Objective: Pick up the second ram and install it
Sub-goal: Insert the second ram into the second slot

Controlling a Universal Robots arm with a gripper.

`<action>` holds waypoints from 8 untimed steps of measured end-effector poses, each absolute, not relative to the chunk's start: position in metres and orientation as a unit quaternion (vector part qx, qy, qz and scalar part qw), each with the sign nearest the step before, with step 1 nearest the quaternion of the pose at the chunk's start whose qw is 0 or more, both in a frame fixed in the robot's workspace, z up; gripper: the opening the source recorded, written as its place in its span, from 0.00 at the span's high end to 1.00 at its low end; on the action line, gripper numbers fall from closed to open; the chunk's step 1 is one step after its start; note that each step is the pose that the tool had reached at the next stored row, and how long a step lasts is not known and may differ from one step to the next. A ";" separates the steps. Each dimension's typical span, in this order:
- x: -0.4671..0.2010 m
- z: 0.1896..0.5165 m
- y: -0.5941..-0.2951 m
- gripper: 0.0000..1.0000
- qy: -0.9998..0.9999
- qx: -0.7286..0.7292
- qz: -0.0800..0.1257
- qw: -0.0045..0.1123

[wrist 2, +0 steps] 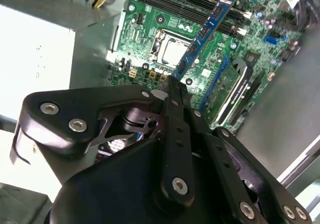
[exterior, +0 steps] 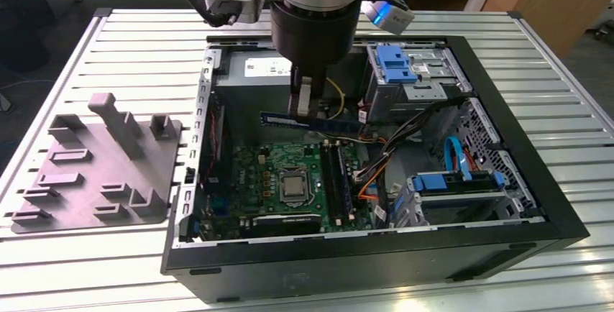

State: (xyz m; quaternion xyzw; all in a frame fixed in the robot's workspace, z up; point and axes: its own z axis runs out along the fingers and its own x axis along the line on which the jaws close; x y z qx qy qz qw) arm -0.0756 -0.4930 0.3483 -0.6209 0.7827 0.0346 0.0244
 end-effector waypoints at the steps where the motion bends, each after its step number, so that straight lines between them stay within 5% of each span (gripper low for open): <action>1: -0.076 0.348 -0.493 0.89 0.788 -0.614 0.034 0.025; 8: -0.076 0.347 -0.493 0.89 0.826 -0.562 0.033 0.027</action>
